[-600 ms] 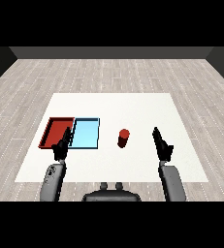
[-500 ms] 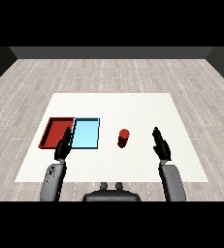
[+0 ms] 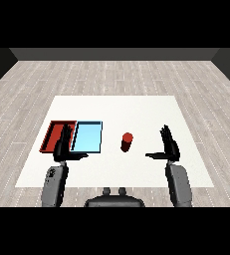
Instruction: Pick the red can and put it in the red box
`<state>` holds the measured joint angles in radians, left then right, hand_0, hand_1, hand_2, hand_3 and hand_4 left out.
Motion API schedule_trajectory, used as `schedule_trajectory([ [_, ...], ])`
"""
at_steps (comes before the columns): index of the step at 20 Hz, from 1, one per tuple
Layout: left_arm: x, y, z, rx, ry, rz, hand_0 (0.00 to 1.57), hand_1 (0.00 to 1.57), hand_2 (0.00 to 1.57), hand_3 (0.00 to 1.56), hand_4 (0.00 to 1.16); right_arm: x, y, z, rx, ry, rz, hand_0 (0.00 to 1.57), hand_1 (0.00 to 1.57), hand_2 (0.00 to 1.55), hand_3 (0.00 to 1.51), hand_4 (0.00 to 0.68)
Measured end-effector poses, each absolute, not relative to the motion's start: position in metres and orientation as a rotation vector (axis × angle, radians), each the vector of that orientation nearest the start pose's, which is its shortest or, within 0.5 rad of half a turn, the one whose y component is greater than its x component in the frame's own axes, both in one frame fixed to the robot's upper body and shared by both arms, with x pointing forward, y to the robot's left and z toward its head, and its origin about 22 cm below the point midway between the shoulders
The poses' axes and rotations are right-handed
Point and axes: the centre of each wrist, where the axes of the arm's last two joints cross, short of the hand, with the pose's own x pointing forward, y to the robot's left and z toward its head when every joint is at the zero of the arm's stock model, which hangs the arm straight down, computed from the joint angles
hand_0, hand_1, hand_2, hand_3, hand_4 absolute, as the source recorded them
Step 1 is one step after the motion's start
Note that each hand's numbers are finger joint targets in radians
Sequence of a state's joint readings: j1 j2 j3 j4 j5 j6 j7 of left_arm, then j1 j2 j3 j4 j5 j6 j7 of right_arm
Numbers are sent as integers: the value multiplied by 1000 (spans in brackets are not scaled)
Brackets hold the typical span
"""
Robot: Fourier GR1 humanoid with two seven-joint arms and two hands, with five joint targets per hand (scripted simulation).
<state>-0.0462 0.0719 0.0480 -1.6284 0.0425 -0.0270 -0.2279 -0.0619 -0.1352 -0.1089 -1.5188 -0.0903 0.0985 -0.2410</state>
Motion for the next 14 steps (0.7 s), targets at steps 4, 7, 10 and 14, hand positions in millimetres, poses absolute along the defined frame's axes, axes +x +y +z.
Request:
schedule_trajectory([
  [4, 252, 245, 18, 8, -1979, -12, 0, 0, 0, 0, 0, 254, -286, 6, 2, -1880, 46, 0, 0, 0, 0, 0],
  [7, 252, 250, 17, -3, -1992, -11, 0, 0, 0, 0, 0, 256, -286, -1, 17, -1899, 34, 0, 0, 0, 0, 0],
  [10, 246, 250, 7, -11, -2004, -9, 0, 0, 0, 0, 0, 255, -293, -3, 18, -1903, 35, 0, 0, 0, 0, 0],
  [14, 248, 246, 8, -17, -2016, 0, 0, 0, 0, 0, 0, 262, -288, -4, 51, -1895, 37, 0, 0, 0, 0, 0],
])
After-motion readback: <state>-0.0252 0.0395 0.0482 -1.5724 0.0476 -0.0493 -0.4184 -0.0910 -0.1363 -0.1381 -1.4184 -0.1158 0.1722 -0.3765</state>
